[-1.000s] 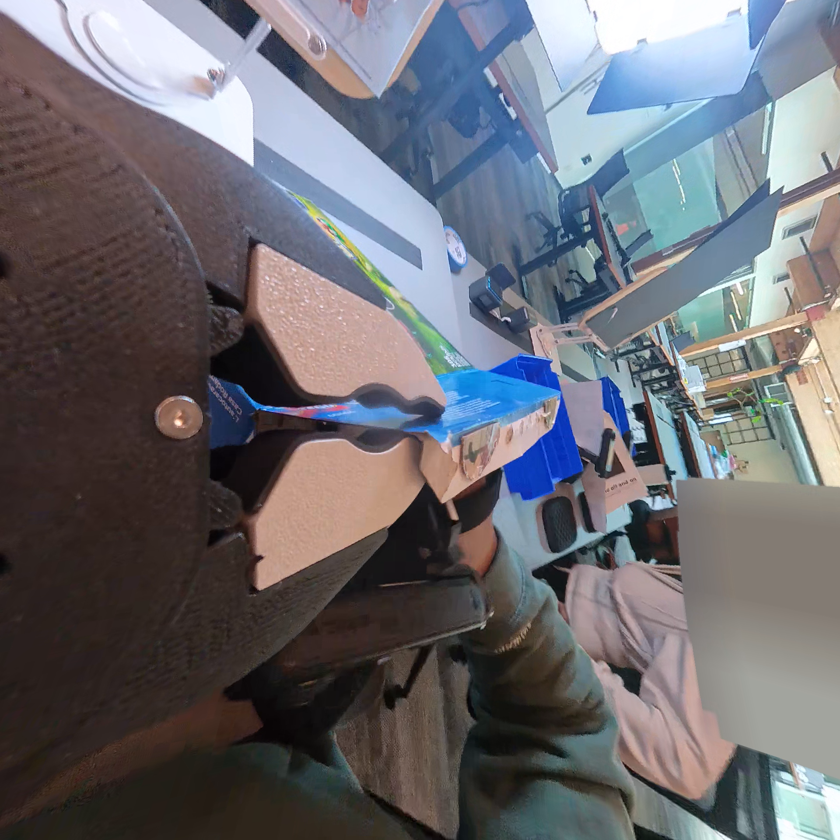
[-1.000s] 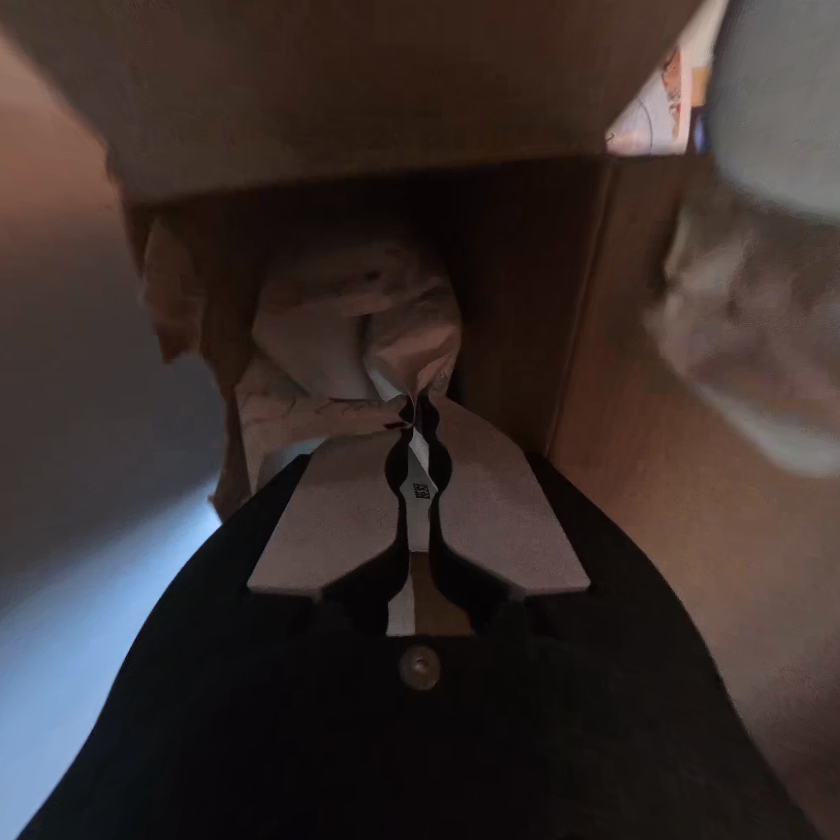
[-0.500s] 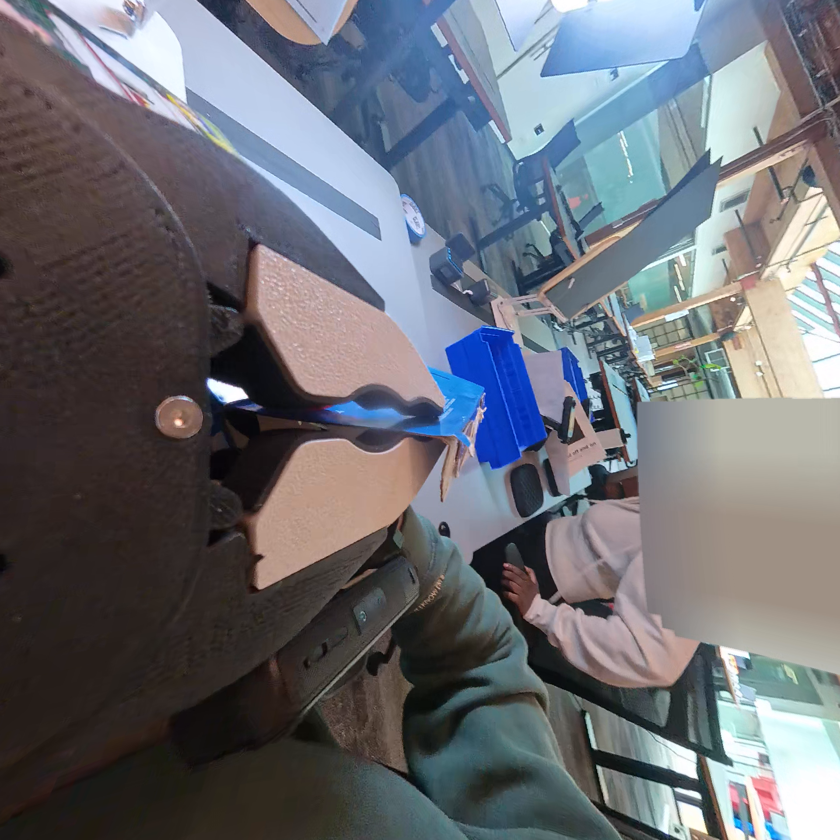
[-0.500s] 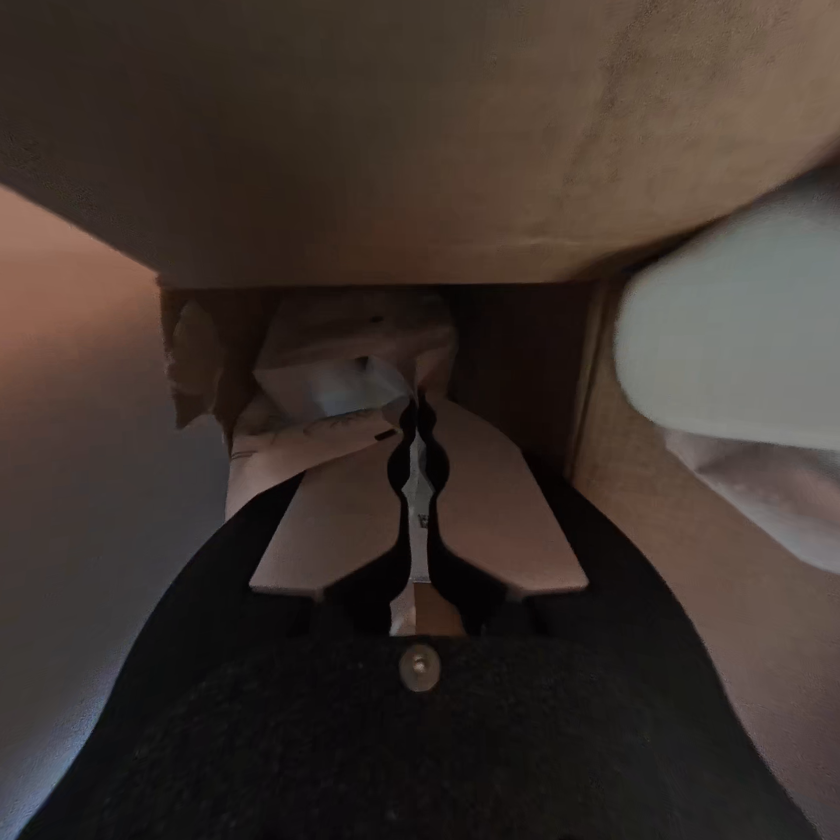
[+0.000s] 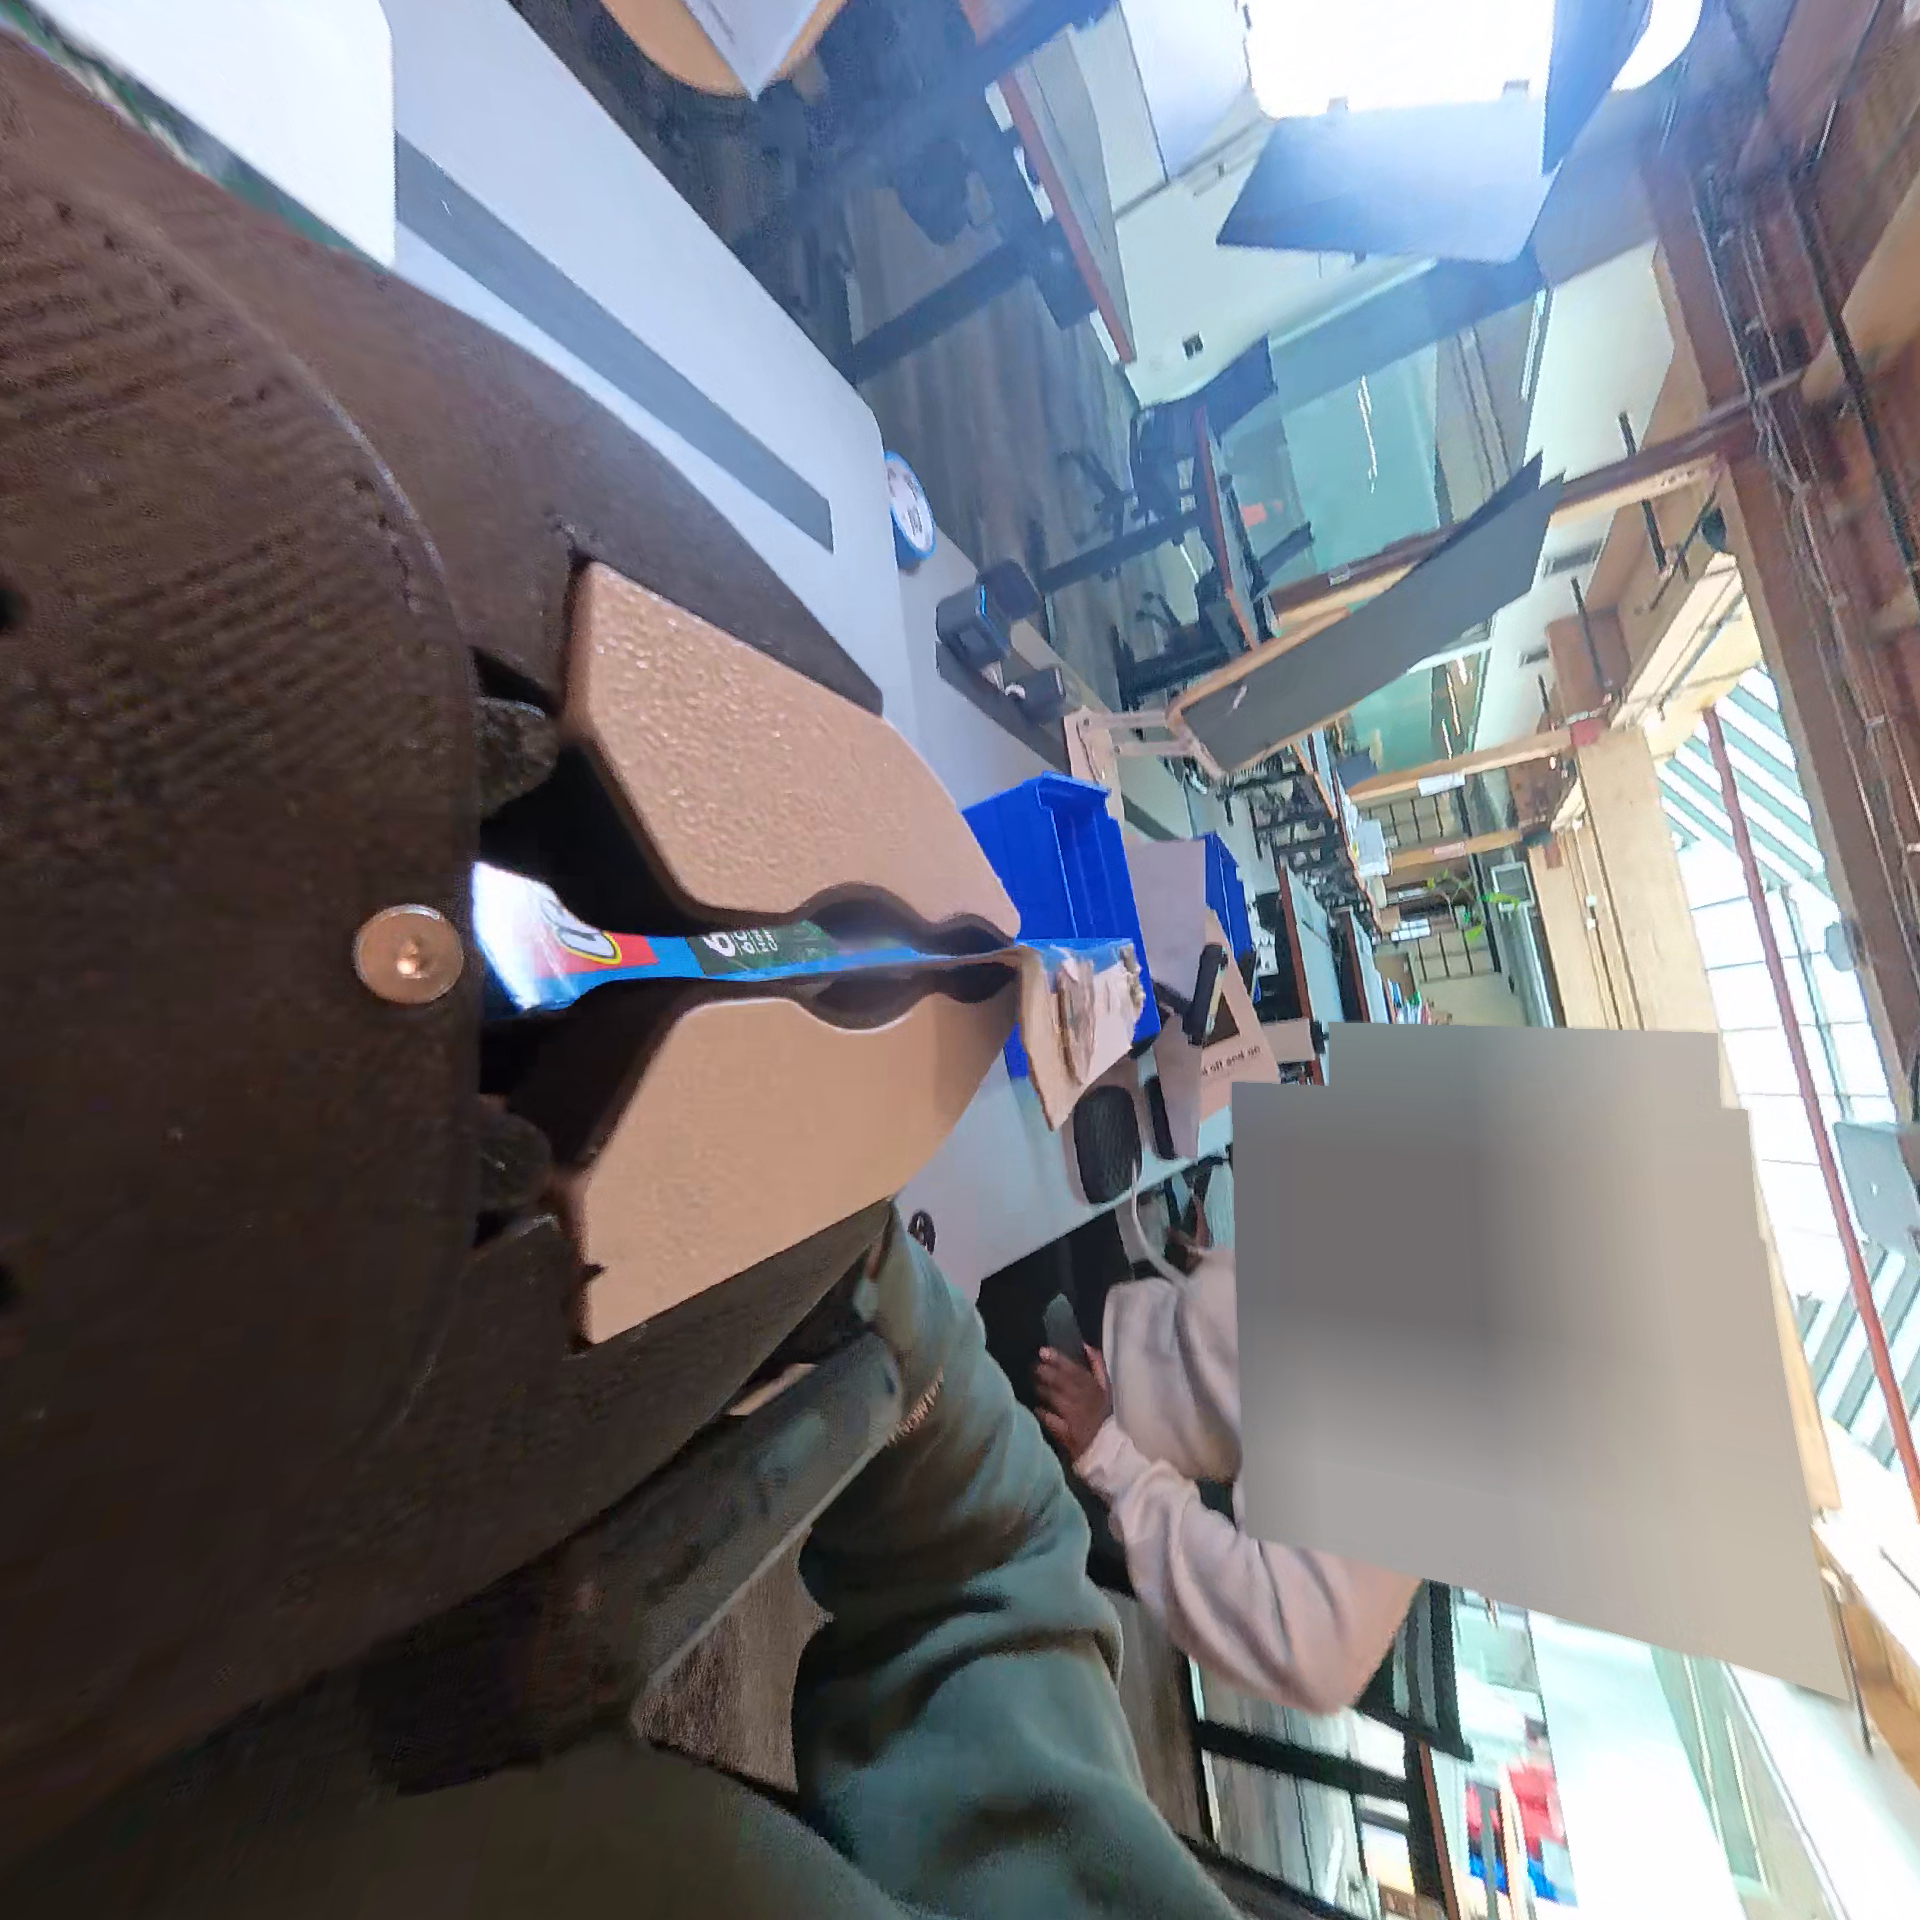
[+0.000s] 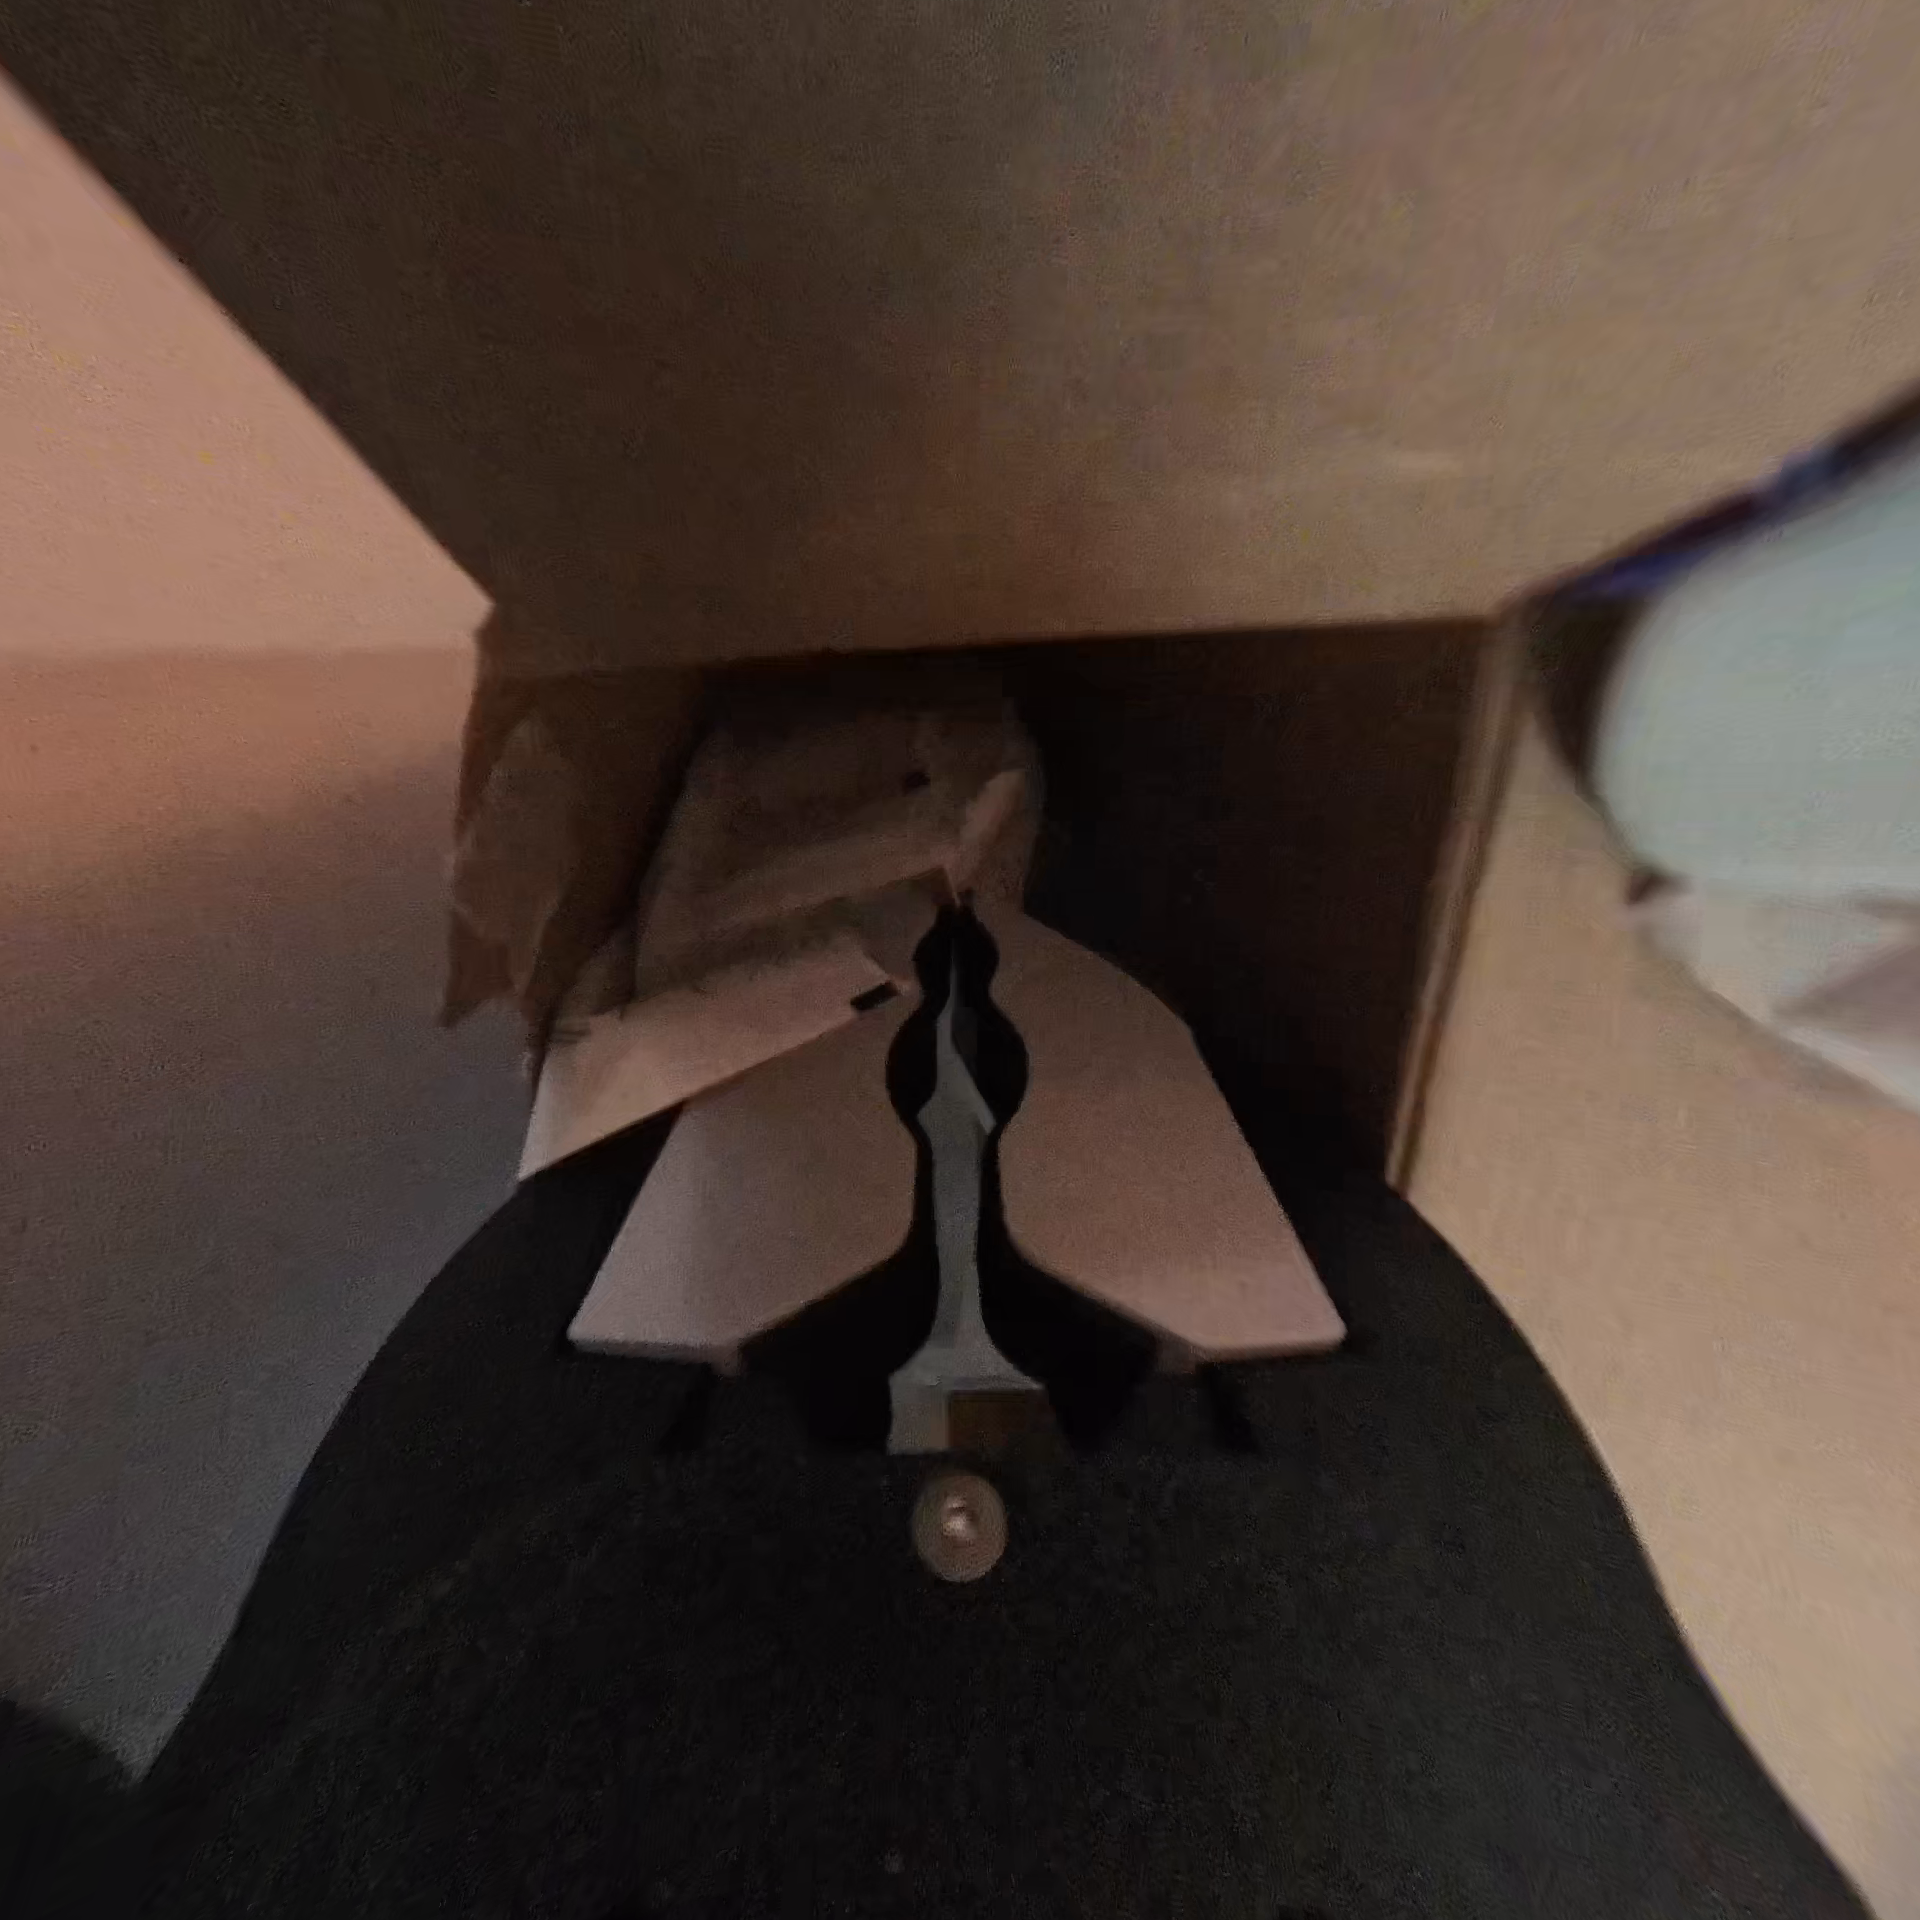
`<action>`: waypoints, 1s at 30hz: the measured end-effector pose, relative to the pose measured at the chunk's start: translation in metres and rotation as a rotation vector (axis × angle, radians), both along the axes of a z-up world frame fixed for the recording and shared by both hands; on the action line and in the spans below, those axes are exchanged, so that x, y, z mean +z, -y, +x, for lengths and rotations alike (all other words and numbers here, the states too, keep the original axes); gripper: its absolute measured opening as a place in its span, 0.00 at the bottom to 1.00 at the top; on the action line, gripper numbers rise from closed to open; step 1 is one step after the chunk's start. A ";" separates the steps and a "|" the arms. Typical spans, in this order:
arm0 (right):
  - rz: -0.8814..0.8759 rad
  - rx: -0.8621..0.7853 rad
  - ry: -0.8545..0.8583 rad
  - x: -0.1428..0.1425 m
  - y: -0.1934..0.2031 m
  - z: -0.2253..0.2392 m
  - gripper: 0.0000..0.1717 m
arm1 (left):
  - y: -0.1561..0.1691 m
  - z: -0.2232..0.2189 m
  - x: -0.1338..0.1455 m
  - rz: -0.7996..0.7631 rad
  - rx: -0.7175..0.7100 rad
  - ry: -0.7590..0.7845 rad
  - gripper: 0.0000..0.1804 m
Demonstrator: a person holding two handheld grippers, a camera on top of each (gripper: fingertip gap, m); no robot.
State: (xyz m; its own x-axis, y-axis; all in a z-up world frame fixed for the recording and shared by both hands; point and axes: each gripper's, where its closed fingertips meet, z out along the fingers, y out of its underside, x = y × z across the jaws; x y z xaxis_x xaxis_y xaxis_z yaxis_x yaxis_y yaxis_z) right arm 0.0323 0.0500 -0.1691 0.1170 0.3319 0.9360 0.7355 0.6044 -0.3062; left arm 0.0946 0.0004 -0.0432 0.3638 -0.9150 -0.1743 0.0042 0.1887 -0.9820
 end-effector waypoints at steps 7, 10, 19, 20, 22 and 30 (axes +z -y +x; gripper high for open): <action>-0.052 -0.119 0.033 0.000 -0.022 0.034 0.01 | -0.001 0.014 -0.005 -0.013 0.045 0.013 0.01; 0.006 -0.075 0.127 -0.014 -0.023 0.017 0.00 | -0.002 0.026 -0.013 0.008 0.068 -0.002 0.01; 0.079 0.039 0.156 -0.024 -0.016 -0.003 0.00 | -0.012 0.017 -0.021 -0.019 0.093 -0.007 0.01; 0.081 0.043 0.137 -0.021 -0.014 0.002 0.00 | -0.014 0.014 -0.020 -0.025 0.105 0.000 0.01; 0.061 0.058 0.082 -0.015 -0.006 0.015 0.00 | -0.016 0.009 -0.018 -0.019 0.129 -0.011 0.01; -0.013 -0.093 0.016 -0.001 -0.024 0.092 0.03 | -0.021 0.007 -0.021 -0.043 0.147 -0.013 0.01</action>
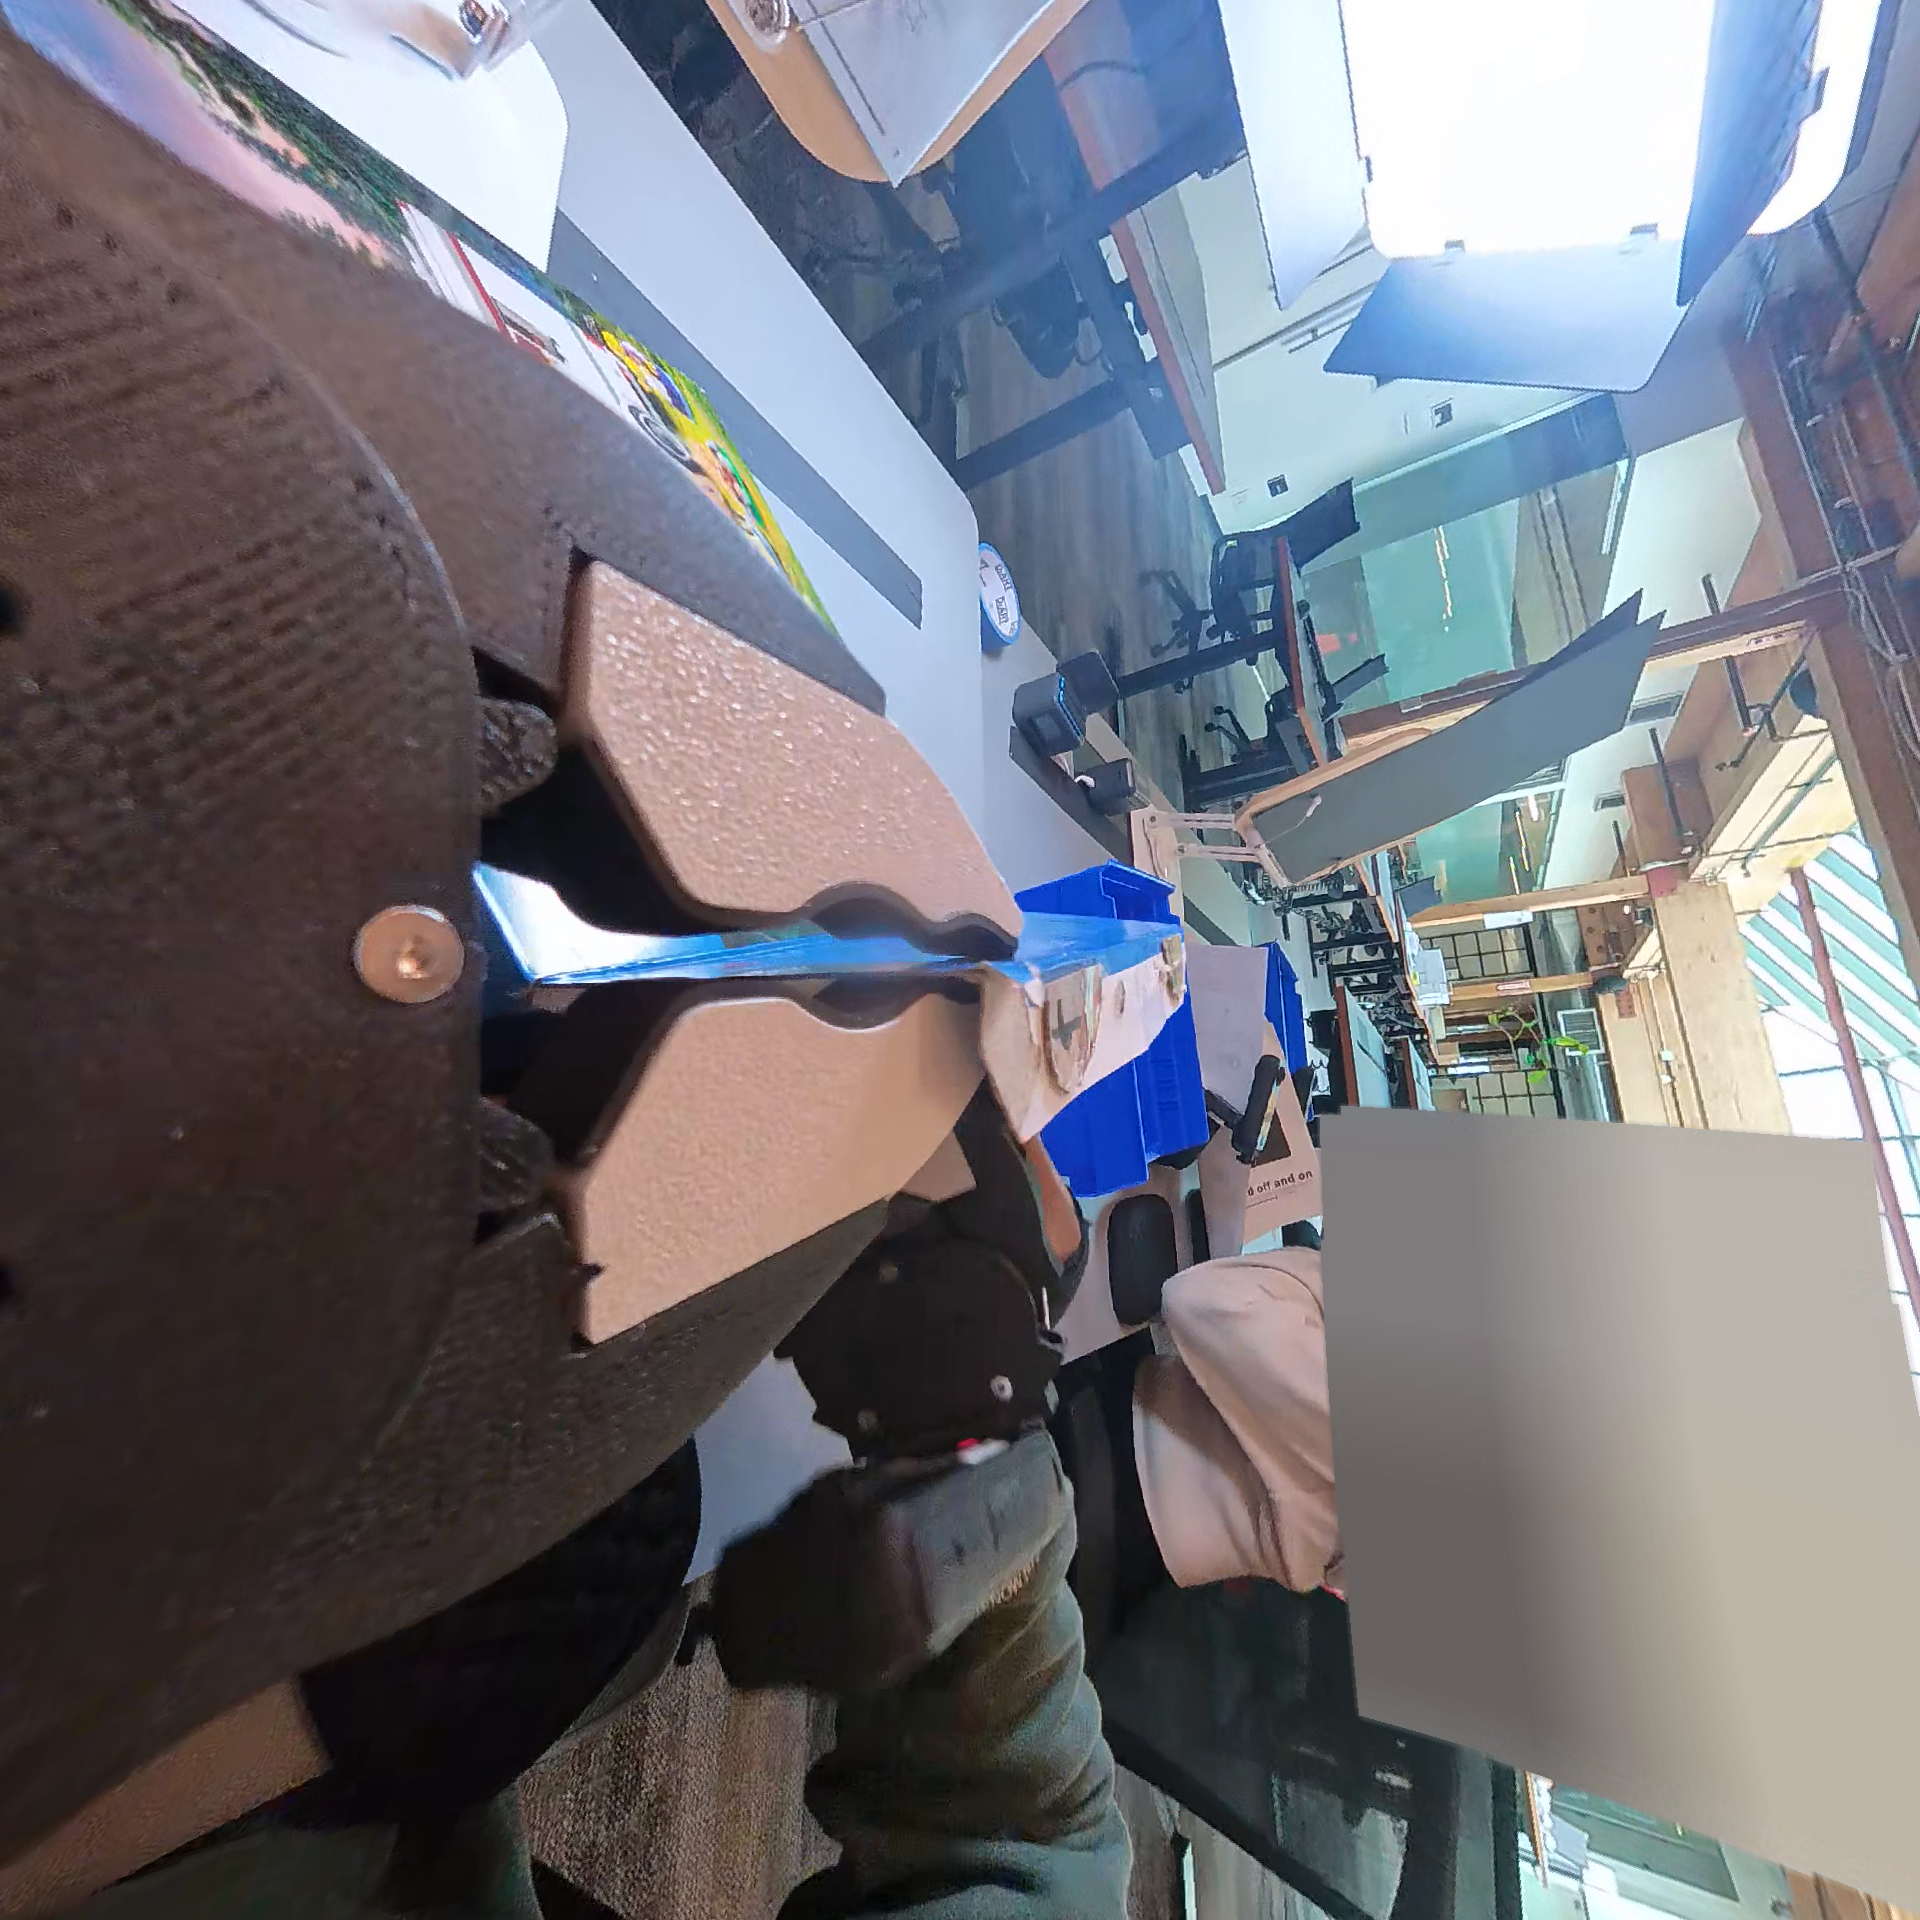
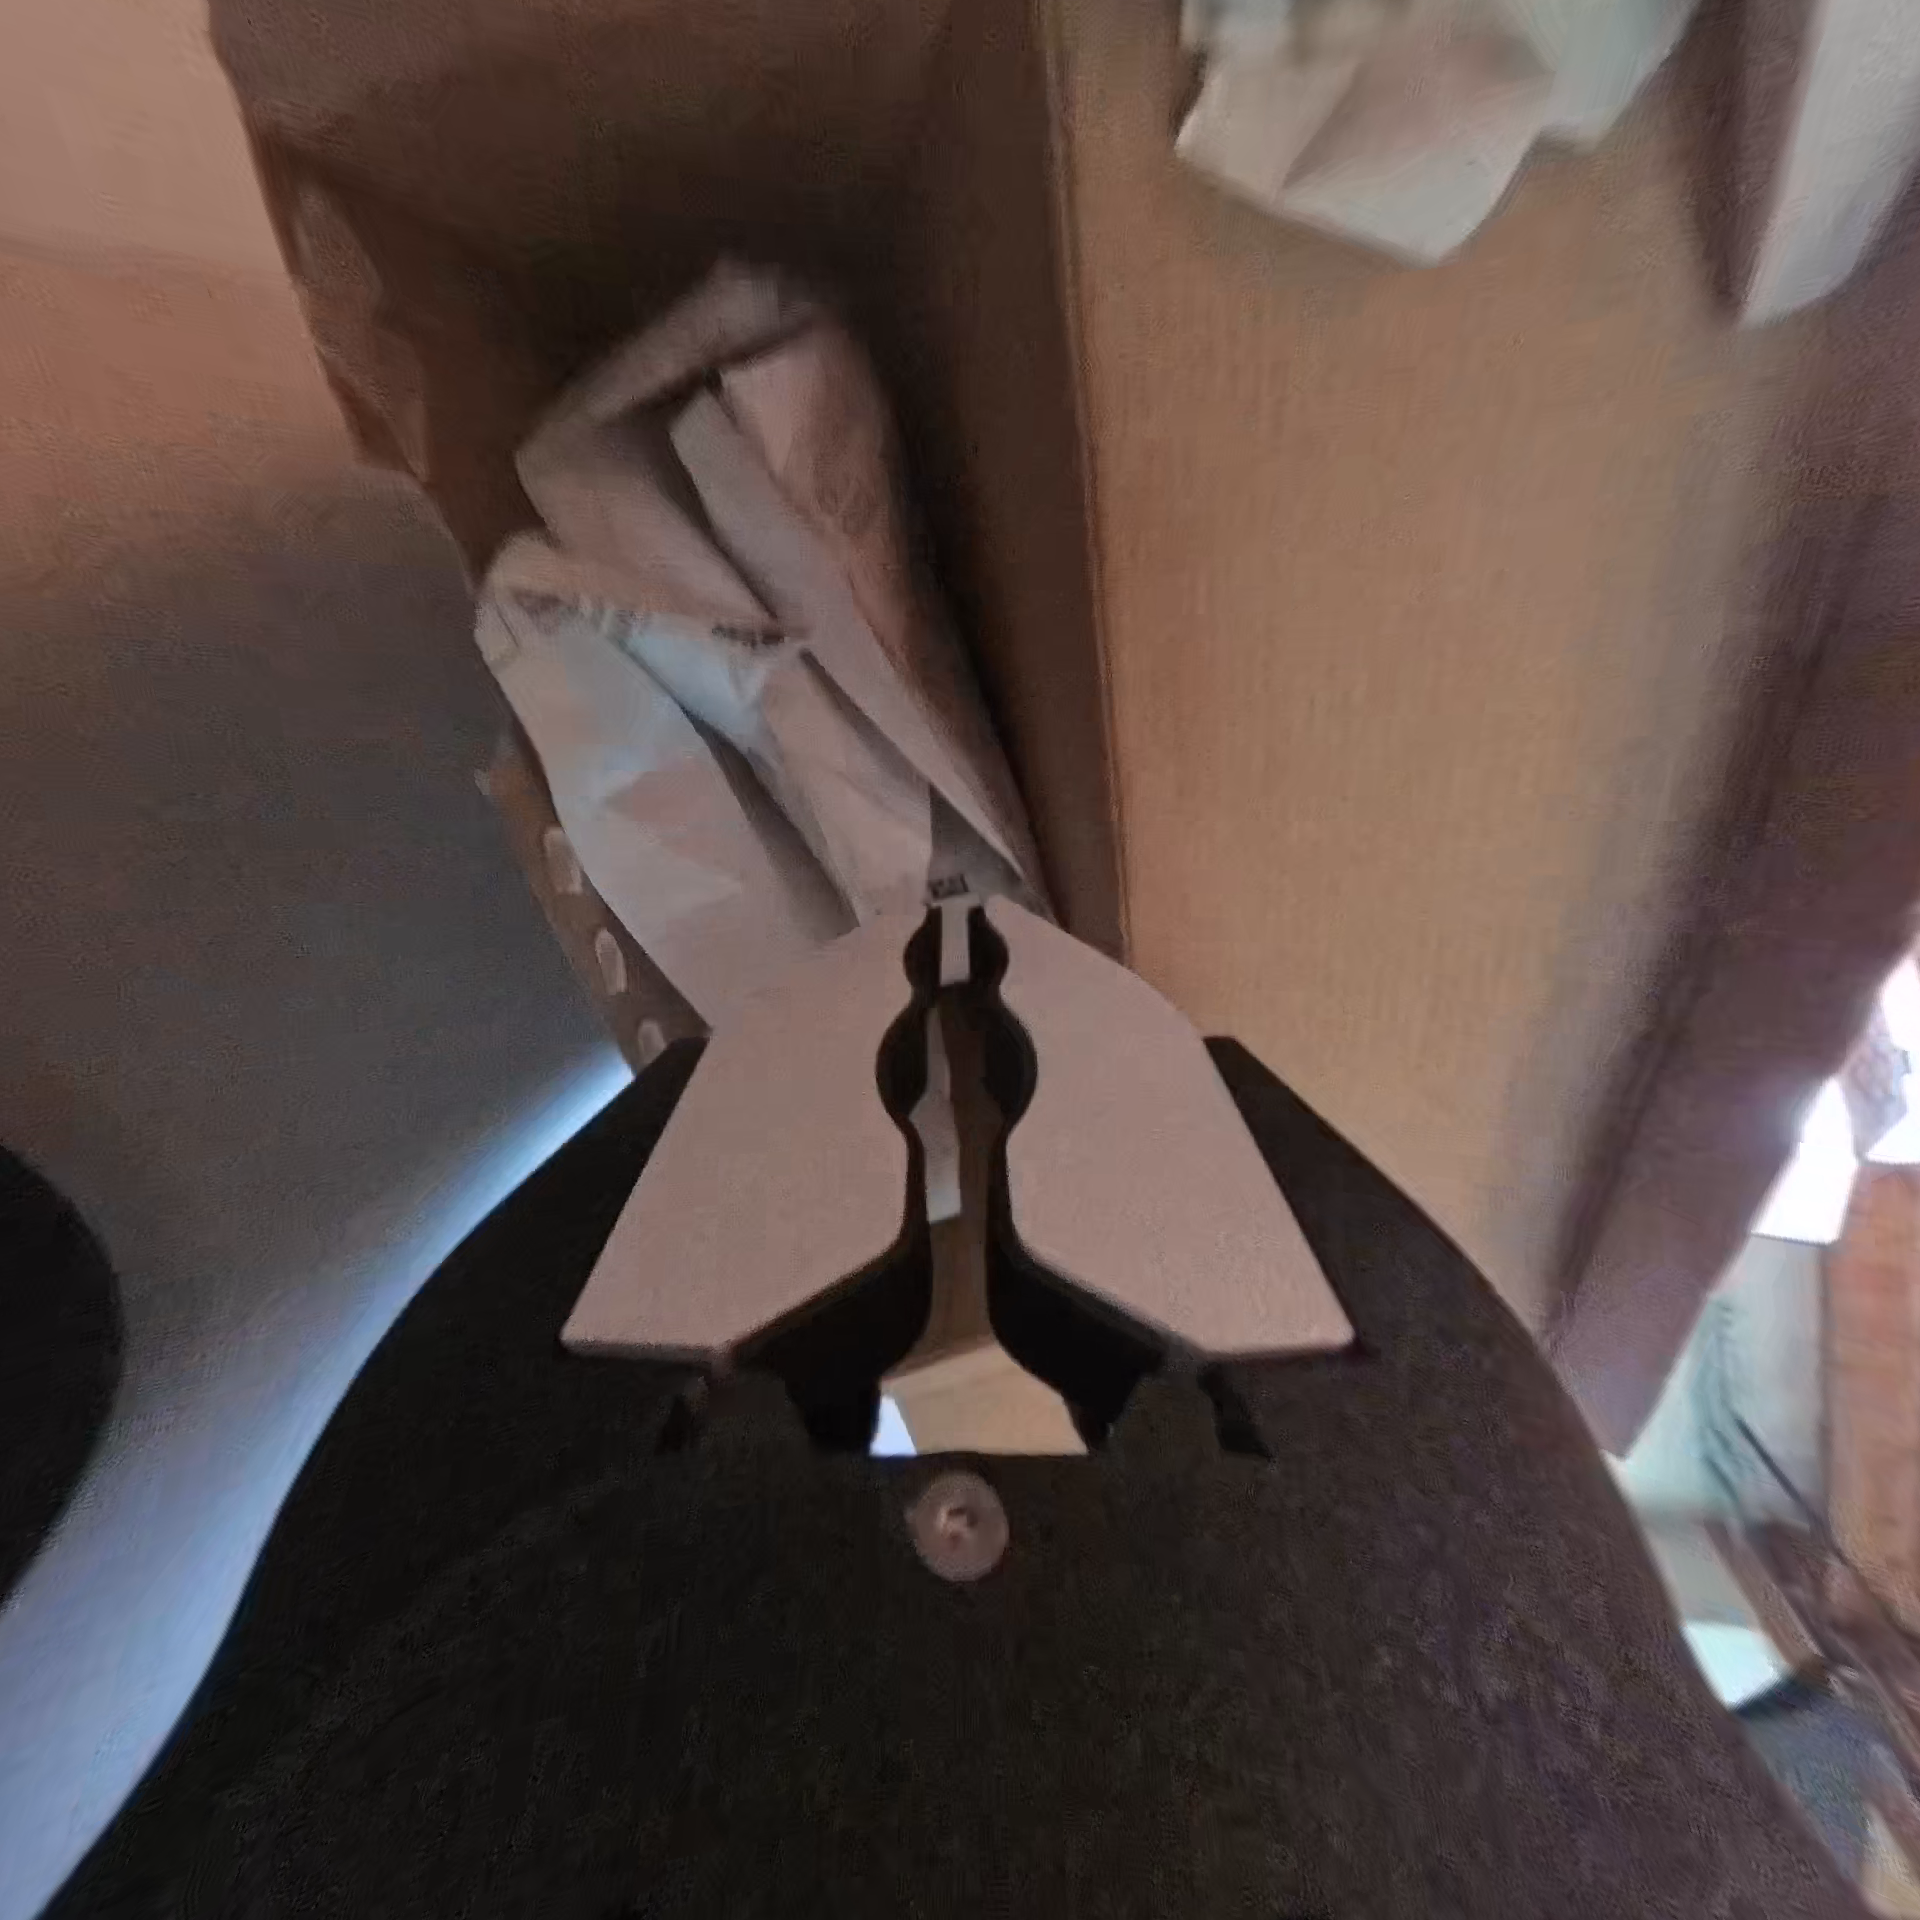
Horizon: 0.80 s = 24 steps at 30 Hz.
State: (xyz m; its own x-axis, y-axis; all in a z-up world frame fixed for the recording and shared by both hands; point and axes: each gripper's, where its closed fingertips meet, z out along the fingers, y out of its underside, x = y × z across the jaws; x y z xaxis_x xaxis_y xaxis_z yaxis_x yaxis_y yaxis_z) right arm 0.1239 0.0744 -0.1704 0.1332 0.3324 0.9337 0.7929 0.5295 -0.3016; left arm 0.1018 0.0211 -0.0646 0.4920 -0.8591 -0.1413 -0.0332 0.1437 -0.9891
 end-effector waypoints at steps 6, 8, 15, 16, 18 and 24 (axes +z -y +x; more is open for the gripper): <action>0.084 -0.053 0.033 -0.013 -0.030 -0.017 0.00 | 0.006 0.014 -0.006 0.008 -0.030 -0.023 0.01; 0.089 -0.048 0.035 -0.016 -0.029 -0.035 0.00 | 0.009 0.018 -0.007 0.003 -0.045 -0.025 0.02; 0.095 0.013 0.090 -0.024 -0.019 -0.069 0.00 | 0.002 0.013 -0.010 0.001 -0.014 -0.040 0.01; 0.114 0.016 0.093 -0.021 -0.017 -0.068 0.00 | -0.001 0.009 -0.008 0.004 -0.001 -0.037 0.01; 0.138 0.023 0.074 -0.014 -0.012 -0.060 0.00 | -0.005 0.001 -0.005 -0.011 0.016 -0.022 0.01; -0.051 -0.009 -0.141 -0.001 -0.002 -0.032 0.00 | -0.011 -0.004 0.000 -0.007 0.058 -0.003 0.01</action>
